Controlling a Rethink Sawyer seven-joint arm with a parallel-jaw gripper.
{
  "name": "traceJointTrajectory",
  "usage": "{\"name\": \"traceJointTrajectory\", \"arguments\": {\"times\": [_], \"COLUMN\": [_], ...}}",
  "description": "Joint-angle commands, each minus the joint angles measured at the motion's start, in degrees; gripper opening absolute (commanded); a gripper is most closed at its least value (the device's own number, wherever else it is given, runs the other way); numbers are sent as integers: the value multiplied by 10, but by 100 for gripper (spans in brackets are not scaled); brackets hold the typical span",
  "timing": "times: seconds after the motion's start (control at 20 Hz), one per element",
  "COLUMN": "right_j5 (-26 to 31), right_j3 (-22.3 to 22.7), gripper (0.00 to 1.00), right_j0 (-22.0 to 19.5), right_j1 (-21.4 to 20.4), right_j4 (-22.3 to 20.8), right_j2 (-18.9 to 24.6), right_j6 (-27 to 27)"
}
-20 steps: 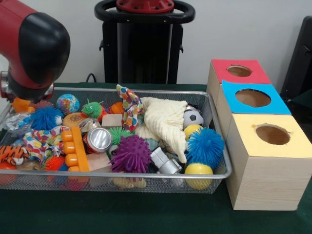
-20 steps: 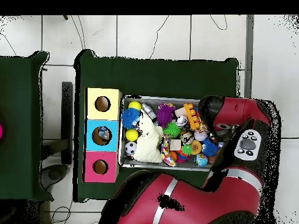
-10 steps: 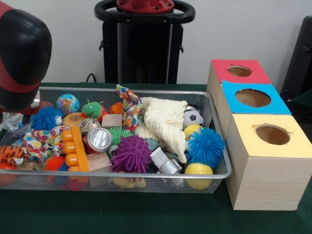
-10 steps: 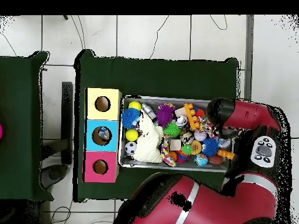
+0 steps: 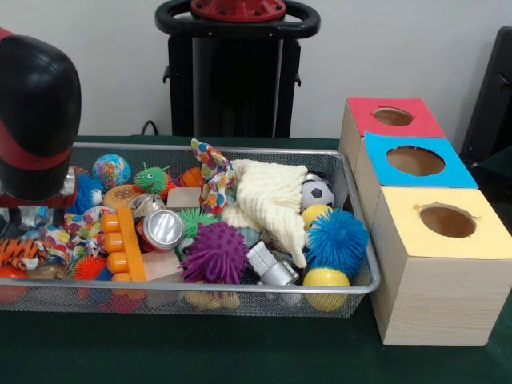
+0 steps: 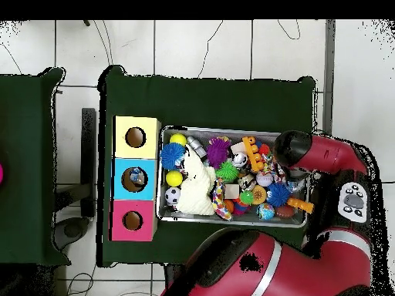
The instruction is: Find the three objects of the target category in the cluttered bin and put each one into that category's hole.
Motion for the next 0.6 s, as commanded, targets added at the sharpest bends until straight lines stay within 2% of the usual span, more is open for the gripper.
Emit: {"name": "traceJointTrajectory", "arguments": {"times": [0.05, 0.6], "right_j5": [-7, 42], "right_j3": [40, 11], "gripper": [100, 100], "right_j0": [-2, 16], "right_j1": [20, 30], "right_j4": [6, -10], "right_j2": [79, 50], "right_j6": [8, 24]}}
